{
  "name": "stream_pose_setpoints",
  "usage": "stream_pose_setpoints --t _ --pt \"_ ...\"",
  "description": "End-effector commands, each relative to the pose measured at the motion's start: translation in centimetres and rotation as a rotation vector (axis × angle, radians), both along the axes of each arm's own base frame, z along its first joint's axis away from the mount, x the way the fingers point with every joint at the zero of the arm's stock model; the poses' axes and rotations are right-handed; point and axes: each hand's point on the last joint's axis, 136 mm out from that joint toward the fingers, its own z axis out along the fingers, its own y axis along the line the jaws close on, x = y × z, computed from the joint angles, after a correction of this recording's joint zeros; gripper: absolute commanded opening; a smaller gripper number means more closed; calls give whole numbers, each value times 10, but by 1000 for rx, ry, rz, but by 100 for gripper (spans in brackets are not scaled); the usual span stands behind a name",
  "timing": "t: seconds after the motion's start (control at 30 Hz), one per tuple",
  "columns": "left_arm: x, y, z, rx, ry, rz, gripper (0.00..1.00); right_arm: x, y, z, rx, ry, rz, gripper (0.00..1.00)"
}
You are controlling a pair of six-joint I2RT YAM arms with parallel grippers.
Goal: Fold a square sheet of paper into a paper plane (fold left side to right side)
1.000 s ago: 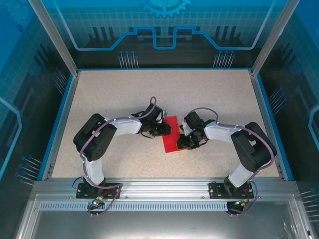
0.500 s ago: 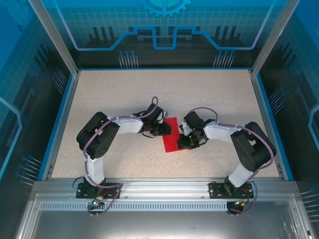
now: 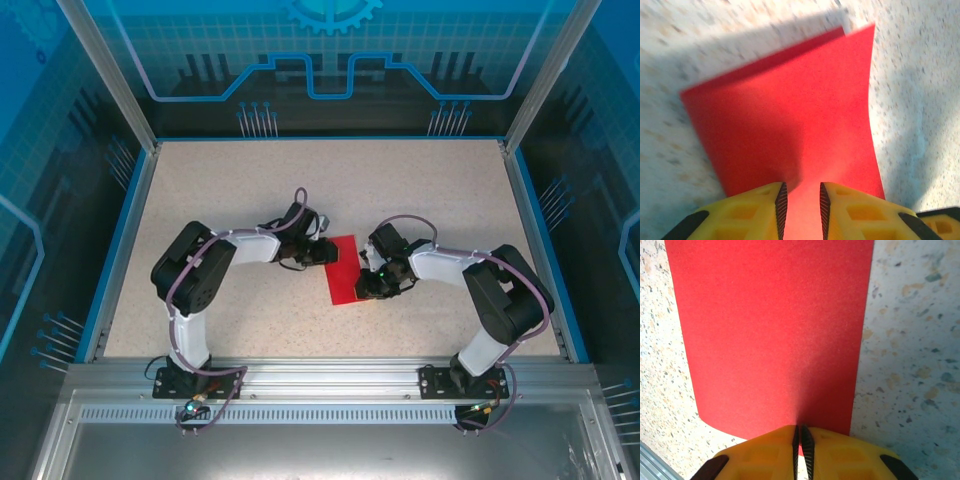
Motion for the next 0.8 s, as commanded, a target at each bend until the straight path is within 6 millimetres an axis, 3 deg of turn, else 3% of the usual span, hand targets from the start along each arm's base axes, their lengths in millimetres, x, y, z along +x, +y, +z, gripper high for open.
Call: stream_pose_setpoints --t 0.0,0.33,0.57,0.77 --pt "34 27 -11 75 -35 91 28 -27 -35 -27 -174 84 -1 16" --pt "70 39 -20 79 -13 163 28 -32 -30 -27 -131 92 -17 16" --pt "79 39 -28 78 4 172 28 -39 -24 -29 -76 105 -73 16" --pt "85 35 -4 35 -25 155 31 -40 -14 -21 -3 77 -143 18"
